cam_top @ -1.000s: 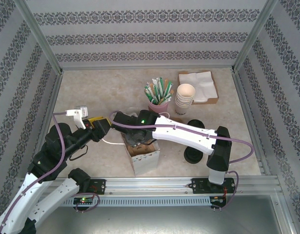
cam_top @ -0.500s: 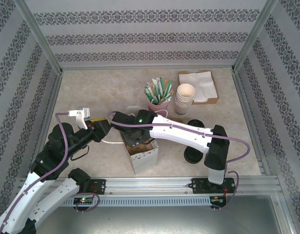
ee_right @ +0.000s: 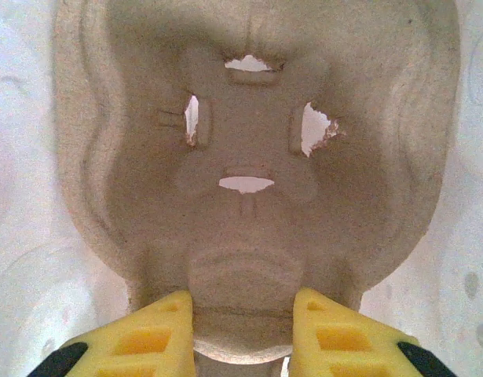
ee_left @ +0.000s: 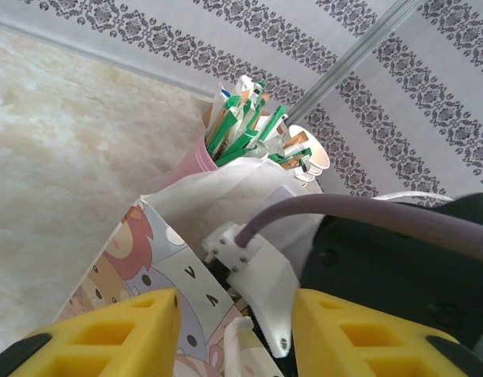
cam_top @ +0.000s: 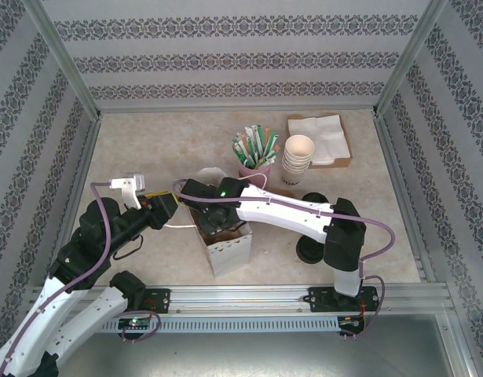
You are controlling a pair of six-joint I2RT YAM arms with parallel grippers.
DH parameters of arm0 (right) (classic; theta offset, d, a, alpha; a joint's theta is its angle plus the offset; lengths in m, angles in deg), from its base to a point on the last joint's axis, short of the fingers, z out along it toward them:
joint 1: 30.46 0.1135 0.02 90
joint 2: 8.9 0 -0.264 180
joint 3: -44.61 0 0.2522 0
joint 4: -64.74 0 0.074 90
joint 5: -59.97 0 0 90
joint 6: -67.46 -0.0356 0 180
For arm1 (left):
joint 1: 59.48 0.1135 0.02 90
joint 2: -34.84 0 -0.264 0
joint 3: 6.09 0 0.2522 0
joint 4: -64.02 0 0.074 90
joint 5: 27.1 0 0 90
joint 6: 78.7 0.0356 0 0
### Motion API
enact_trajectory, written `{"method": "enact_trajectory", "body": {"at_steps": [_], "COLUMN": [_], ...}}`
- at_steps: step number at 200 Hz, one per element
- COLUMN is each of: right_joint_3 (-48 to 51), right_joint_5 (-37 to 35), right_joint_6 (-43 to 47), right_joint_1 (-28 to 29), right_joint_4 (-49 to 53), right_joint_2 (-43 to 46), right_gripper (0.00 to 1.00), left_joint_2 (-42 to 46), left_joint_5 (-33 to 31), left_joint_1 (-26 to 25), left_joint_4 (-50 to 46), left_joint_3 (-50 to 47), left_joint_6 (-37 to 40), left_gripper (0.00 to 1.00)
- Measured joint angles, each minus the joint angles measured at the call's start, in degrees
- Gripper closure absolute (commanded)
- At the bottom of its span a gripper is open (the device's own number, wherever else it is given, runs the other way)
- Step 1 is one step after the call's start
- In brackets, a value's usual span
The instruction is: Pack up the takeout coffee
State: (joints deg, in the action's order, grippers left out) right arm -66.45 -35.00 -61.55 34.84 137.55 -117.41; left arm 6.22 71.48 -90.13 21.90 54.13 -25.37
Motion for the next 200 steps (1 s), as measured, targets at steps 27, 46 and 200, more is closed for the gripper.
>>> {"method": "enact_trajectory", "body": {"at_steps": [27,46,200], "right_joint_3": [1.6,1.9,5.8], "right_joint_5": [0.3,1.0,2.6], "right_joint_6": [0.2,0.4,0.7], "right_joint_1": [-0.7,-0.7,-1.5], "right_joint_4": [-0.8,-1.9,-6.0], "right_joint_2": [-1.9,-3.6,-4.8], "right_gripper": [0.73,0.73,0.71], "left_joint_2": [0.1,0.2,2.2], "left_joint_5": [1.4,2.4,4.5], "left_joint_1": [0.0,0.0,-0.1], "left_joint_4": [1.0,1.4,3.2], "left_joint_3": [0.0,0.0,0.0], "left_joint_6": [-0.3,-0.6,-1.1], "left_gripper": [0.56,0.56,0.71]}}
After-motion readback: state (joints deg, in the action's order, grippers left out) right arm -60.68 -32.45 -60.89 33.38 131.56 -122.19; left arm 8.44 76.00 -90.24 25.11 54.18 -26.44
